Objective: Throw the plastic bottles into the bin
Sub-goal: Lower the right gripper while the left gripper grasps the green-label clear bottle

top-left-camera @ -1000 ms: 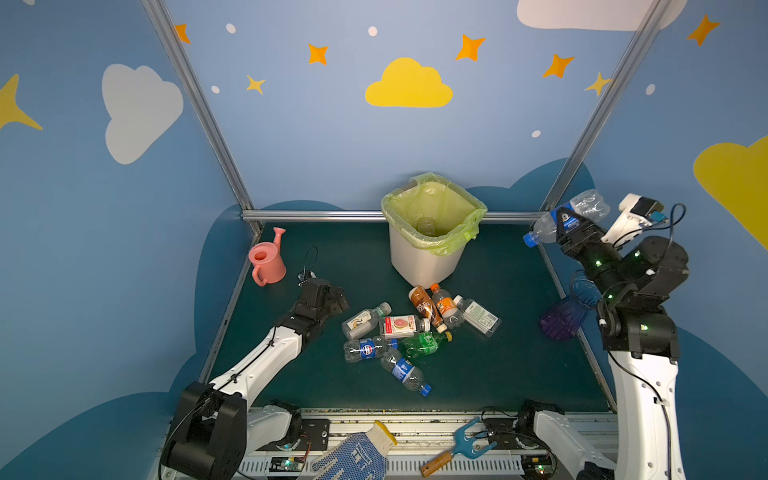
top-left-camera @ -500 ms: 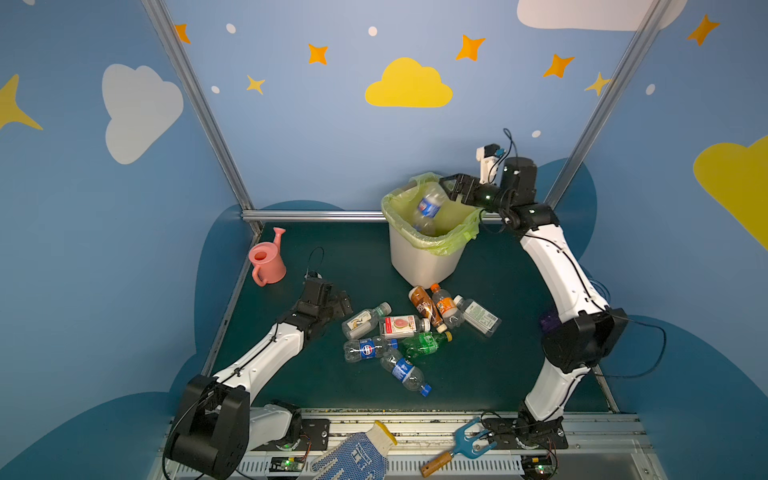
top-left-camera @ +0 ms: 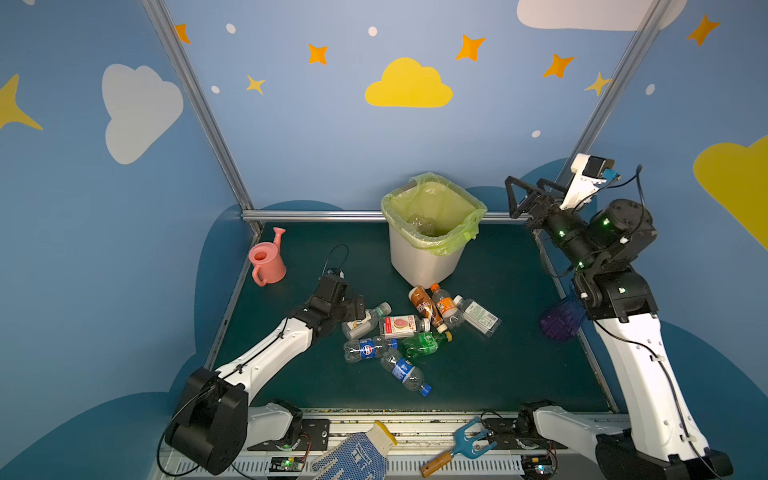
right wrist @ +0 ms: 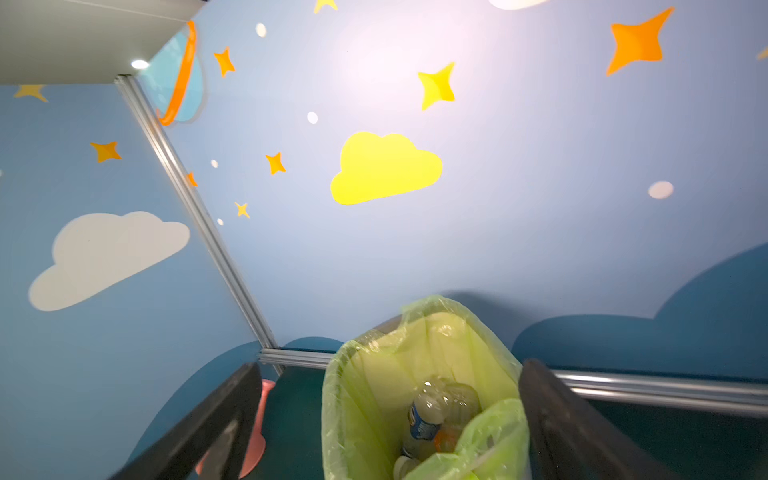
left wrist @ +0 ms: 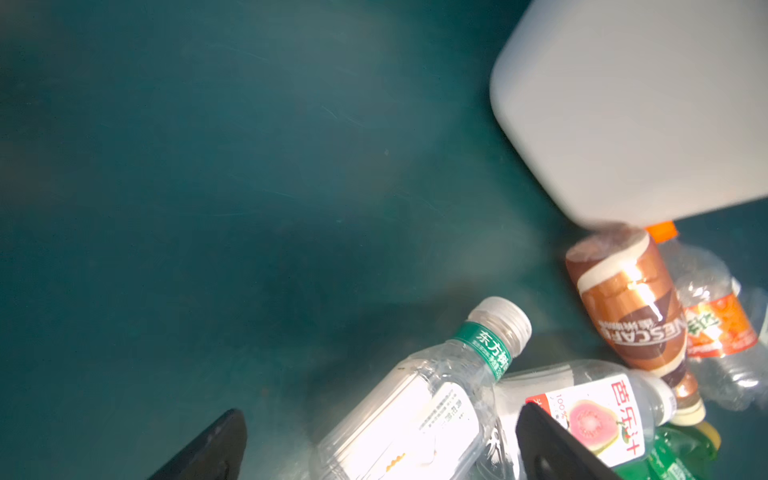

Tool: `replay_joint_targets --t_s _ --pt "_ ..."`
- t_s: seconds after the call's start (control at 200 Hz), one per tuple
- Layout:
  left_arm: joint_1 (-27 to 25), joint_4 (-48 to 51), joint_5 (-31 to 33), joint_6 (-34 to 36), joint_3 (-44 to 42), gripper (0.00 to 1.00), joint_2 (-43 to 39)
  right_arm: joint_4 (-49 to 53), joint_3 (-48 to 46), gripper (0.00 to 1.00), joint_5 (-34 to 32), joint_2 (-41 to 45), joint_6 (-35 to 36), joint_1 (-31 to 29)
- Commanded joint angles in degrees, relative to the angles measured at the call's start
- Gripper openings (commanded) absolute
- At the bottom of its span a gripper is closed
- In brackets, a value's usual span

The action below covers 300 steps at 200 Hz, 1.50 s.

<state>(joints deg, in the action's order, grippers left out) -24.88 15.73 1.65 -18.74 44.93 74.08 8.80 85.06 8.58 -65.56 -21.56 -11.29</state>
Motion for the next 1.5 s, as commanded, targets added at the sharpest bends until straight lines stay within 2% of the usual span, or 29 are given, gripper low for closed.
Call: replay_joint_targets --t_s 0.0,0.28,0.39,0.591,0.801,1.061,1.191,1.352,1.432,1.497 --pt "-1.5 5.2 -1.0 4.6 2.8 1.0 3.1 2.2 -9.1 0.98 -0.6 -2.5 -3.8 3.2" --pt "-4.5 13.0 -0.7 9.2 9.5 0.94 10.4 2.2 -29.6 0.98 0.4 3.5 -8.7 9.5" --pt "-4.6 14.2 -0.7 9.5 10.3 0.9 12.0 3.3 -35.4 0.98 0.9 5.1 -10.3 11.5" --pt "-4.9 15.5 -1.6 10.2 11.1 0.9 13.7 2.6 -44.1 0.98 1.9 7.3 -12.4 15.1" --pt "-5.0 17.4 -1.2 9.7 12.3 0.89 16.2 0.8 -49.0 0.98 3.6 8.3 -14.9 18.4" --pt "-4.5 18.0 3.6 6.1 14.0 0.76 18.6 1.3 -49.0 0.98 5.1 7.5 -16.3 20.4" --pt "-2.3 17.5 3.6 3.7 13.9 0.73 19.2 1.4 -49.3 0.98 5.8 7.6 -16.9 20.9" --pt "2.1 15.6 -0.3 0.6 13.2 0.66 18.8 1.7 -49.3 0.98 6.4 7.8 -17.4 21.6" --pt "2.5 15.1 -0.6 -0.2 13.2 0.66 18.2 1.6 -49.6 0.98 6.5 8.0 -17.7 21.7" --pt "2.6 15.2 0.0 -0.7 13.5 0.72 18.2 1.2 -49.9 0.98 7.0 7.9 -18.1 21.9"
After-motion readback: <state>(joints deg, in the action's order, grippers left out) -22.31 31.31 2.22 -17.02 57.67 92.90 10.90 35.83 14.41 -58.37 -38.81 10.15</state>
